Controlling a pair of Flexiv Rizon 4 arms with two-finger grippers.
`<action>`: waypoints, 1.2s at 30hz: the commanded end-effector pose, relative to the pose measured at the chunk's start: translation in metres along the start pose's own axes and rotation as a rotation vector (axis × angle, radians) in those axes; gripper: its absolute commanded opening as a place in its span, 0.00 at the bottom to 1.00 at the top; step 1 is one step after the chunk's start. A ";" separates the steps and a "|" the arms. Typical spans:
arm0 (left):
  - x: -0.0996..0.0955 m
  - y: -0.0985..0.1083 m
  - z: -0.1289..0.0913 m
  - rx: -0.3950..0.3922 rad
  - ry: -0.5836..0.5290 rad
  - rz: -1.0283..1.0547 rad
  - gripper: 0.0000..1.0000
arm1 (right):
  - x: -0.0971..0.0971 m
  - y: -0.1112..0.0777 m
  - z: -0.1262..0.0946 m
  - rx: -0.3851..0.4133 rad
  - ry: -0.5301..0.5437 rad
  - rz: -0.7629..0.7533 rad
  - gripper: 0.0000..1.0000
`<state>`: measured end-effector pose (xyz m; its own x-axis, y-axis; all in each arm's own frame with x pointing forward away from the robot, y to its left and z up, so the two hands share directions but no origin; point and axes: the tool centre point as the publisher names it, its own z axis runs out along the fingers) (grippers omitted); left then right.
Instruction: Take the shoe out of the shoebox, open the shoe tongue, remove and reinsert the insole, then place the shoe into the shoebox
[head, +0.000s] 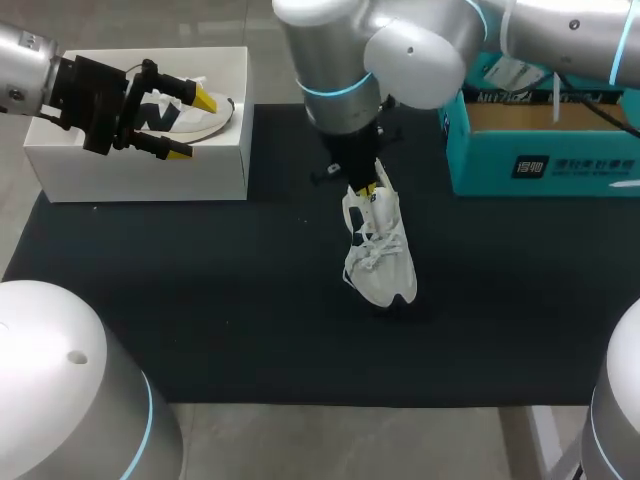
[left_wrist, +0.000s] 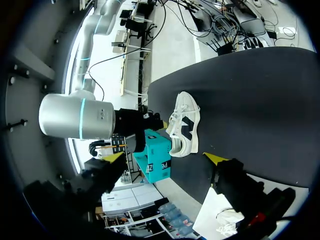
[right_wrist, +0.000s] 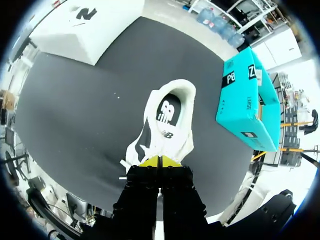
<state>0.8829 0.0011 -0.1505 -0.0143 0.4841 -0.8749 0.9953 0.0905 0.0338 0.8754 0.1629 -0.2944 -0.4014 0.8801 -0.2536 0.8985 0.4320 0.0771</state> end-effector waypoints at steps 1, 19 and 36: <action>0.000 0.001 0.000 0.002 0.004 0.001 1.00 | -0.002 -0.021 -0.001 -0.560 0.143 -0.910 0.00; 0.000 0.001 0.000 0.002 0.004 0.001 1.00 | -0.002 -0.021 -0.001 -0.638 0.164 -1.037 0.00; 0.000 0.001 0.000 0.002 0.004 0.001 1.00 | -0.088 0.001 0.013 -0.486 0.331 -1.449 0.00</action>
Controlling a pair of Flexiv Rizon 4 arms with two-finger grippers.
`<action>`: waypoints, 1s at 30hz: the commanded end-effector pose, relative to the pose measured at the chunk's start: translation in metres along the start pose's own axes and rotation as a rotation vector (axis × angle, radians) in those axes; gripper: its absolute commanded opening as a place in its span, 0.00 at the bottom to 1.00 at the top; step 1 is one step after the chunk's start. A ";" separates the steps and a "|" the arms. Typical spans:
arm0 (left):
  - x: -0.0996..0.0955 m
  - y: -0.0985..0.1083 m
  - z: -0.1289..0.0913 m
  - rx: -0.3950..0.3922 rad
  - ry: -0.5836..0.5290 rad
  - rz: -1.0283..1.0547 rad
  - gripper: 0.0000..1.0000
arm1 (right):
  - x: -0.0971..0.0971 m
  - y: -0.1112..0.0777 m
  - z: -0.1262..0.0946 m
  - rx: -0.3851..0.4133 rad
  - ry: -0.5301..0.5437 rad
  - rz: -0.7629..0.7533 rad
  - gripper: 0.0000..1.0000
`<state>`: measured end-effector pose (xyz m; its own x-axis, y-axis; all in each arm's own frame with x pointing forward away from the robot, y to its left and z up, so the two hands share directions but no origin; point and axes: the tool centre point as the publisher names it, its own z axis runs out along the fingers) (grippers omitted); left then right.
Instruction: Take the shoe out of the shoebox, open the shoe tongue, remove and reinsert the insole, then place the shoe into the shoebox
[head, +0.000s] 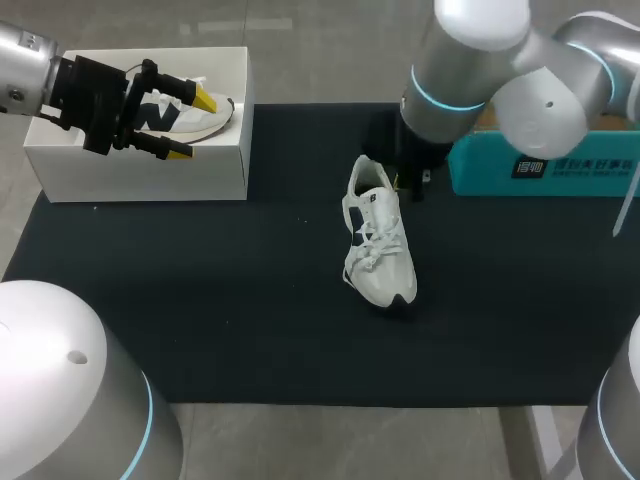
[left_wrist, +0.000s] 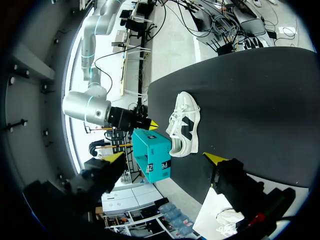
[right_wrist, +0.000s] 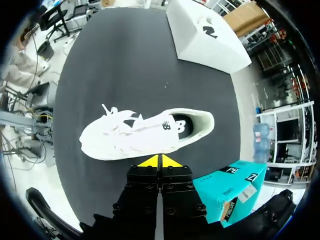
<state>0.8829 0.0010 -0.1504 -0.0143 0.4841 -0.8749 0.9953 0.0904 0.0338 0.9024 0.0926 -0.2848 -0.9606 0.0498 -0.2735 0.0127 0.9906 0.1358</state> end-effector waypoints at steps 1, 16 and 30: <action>0.000 0.001 0.000 0.002 0.004 0.001 1.00 | -0.015 -0.010 0.002 -0.220 0.185 -0.395 0.00; 0.000 0.001 0.000 0.002 0.004 0.001 1.00 | -0.073 0.002 0.013 -0.075 0.112 -0.414 0.00; 0.000 0.001 0.000 0.002 0.004 0.001 1.00 | -0.096 0.018 0.015 -0.013 0.054 -0.366 0.00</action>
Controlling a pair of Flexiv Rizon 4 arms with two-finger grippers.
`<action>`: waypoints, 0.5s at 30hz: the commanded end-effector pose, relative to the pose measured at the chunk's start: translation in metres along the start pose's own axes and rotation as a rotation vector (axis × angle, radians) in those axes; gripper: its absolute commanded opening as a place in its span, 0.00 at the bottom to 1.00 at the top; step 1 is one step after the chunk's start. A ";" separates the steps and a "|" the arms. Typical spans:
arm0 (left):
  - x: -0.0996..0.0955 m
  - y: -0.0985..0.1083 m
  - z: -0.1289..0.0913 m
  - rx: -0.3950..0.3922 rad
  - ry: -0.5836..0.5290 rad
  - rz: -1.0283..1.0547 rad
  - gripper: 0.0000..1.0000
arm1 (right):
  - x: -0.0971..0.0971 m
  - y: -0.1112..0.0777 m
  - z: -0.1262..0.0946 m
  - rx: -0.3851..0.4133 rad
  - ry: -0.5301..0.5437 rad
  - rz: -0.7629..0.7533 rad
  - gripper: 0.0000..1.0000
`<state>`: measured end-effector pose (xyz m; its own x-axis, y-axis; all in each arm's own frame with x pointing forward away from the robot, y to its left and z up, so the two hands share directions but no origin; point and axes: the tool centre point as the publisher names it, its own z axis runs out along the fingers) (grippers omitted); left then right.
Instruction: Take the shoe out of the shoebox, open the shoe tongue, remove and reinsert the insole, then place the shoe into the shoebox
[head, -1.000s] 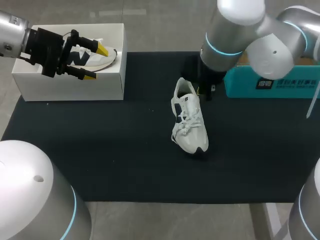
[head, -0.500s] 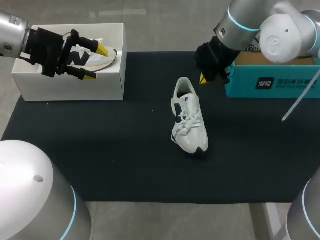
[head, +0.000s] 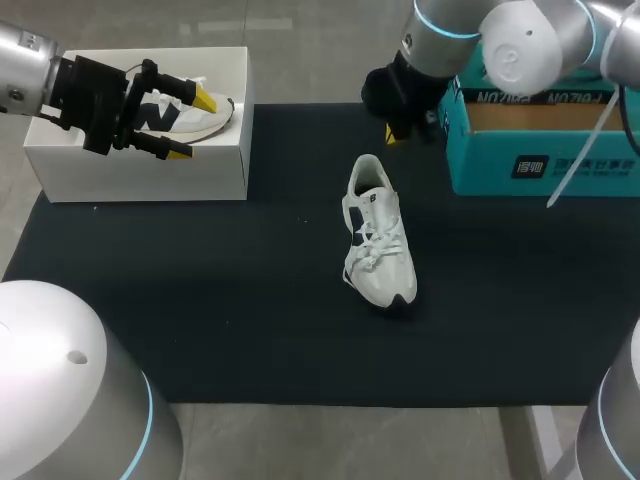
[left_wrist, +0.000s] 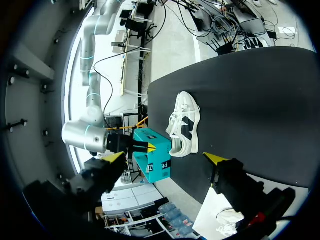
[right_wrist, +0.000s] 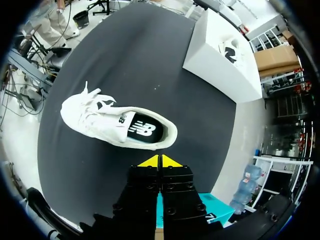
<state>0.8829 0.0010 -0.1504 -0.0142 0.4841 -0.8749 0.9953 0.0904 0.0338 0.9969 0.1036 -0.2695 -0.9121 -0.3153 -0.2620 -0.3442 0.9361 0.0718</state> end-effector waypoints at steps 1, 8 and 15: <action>0.000 0.001 0.000 0.002 0.004 0.001 1.00 | -0.003 0.003 0.002 0.022 0.007 0.001 0.00; 0.000 0.001 0.000 0.002 0.004 0.001 1.00 | -0.003 0.003 0.002 0.022 0.007 0.001 0.00; 0.000 0.001 0.000 0.002 0.004 0.001 1.00 | -0.026 0.008 0.016 0.153 0.133 0.015 0.00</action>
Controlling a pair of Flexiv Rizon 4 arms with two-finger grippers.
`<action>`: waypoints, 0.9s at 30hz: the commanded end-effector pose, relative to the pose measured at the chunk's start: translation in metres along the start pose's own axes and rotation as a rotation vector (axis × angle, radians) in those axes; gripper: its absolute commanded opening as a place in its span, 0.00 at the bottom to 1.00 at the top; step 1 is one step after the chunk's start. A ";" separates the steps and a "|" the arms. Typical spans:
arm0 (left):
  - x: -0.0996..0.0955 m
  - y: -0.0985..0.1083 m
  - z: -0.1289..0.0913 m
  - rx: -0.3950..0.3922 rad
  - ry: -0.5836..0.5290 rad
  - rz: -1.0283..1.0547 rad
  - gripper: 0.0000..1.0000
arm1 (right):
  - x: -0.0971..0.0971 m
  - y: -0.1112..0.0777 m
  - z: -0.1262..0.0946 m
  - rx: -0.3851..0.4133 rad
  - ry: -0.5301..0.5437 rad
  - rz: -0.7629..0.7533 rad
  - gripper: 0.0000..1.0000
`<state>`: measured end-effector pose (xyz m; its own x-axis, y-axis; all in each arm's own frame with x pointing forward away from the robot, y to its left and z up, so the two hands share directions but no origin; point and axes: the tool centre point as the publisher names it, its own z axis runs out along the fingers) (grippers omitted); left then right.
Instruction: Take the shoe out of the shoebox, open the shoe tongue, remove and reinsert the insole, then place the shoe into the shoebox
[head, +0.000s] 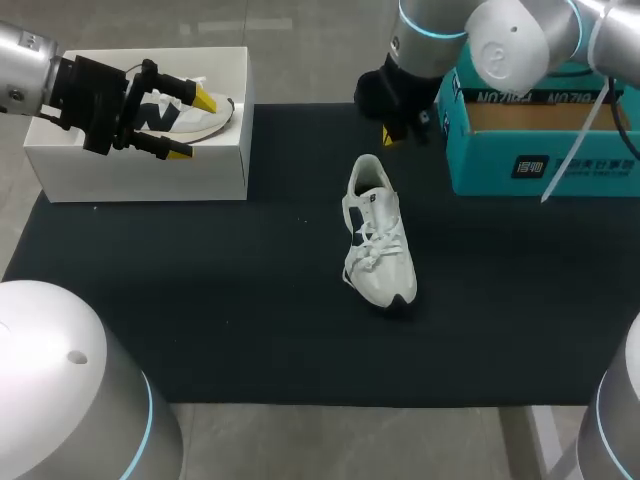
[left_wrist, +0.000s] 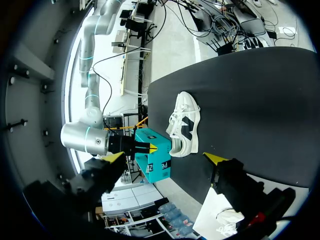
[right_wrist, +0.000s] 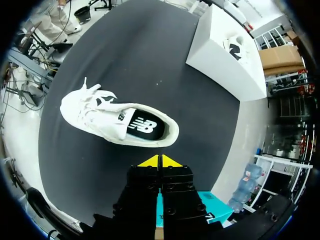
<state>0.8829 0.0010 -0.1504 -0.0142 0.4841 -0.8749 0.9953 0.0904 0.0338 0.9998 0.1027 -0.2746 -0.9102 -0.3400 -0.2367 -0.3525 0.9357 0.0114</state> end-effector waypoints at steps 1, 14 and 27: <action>0.000 0.001 0.000 0.002 0.004 0.001 1.00 | -0.028 0.009 0.013 0.116 0.125 0.051 0.00; 0.000 0.001 0.000 0.002 0.004 0.001 1.00 | -0.037 0.014 0.026 0.154 0.055 0.189 0.42; 0.000 0.001 0.000 0.002 0.004 0.001 1.00 | -0.020 0.023 0.042 0.141 0.052 0.247 0.49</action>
<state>0.8829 0.0010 -0.1504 -0.0144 0.4841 -0.8749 0.9953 0.0905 0.0337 1.0206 0.1357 -0.3019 -0.9780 -0.1023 -0.1820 -0.0892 0.9929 -0.0786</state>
